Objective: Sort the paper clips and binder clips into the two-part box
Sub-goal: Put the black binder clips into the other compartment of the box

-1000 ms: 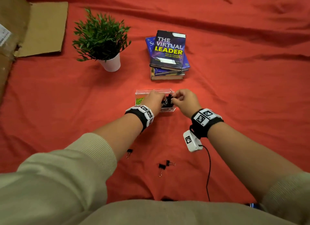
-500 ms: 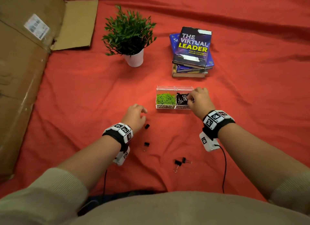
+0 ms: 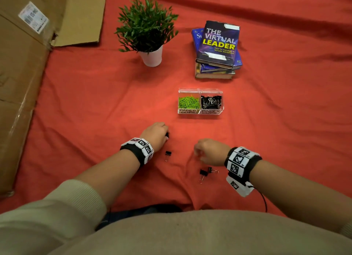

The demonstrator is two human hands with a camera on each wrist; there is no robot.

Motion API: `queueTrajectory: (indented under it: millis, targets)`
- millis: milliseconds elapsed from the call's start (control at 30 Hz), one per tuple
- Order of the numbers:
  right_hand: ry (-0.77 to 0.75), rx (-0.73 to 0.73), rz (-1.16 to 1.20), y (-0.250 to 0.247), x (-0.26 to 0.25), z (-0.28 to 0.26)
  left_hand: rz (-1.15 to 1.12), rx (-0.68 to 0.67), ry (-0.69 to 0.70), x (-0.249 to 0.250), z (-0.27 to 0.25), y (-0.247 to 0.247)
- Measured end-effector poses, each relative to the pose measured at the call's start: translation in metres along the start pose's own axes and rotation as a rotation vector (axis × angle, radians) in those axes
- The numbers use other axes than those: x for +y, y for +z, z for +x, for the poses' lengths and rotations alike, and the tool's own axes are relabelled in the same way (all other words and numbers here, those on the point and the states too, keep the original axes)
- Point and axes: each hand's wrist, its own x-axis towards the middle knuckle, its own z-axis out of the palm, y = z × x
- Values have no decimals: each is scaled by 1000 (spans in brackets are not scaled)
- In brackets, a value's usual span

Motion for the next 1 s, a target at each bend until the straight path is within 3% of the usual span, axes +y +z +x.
queueTrajectory:
  millis: [133, 300, 467, 767, 1000]
  targets:
    - [43, -67, -38, 28, 10, -26, -95, 5, 25, -1, -10, -1]
    - [49, 27, -32, 39, 16, -33, -128, -39, 57, 8, -32, 7]
    - [36, 143, -14, 51, 19, -43, -1, -128, 102, 13, -48, 18]
    - [4, 99, -138, 68, 7, -47, 57, -138, 49, 25, -53, 21]
    - [16, 133, 13, 76, 5, -42, -45, -123, 15, 22, -56, 23]
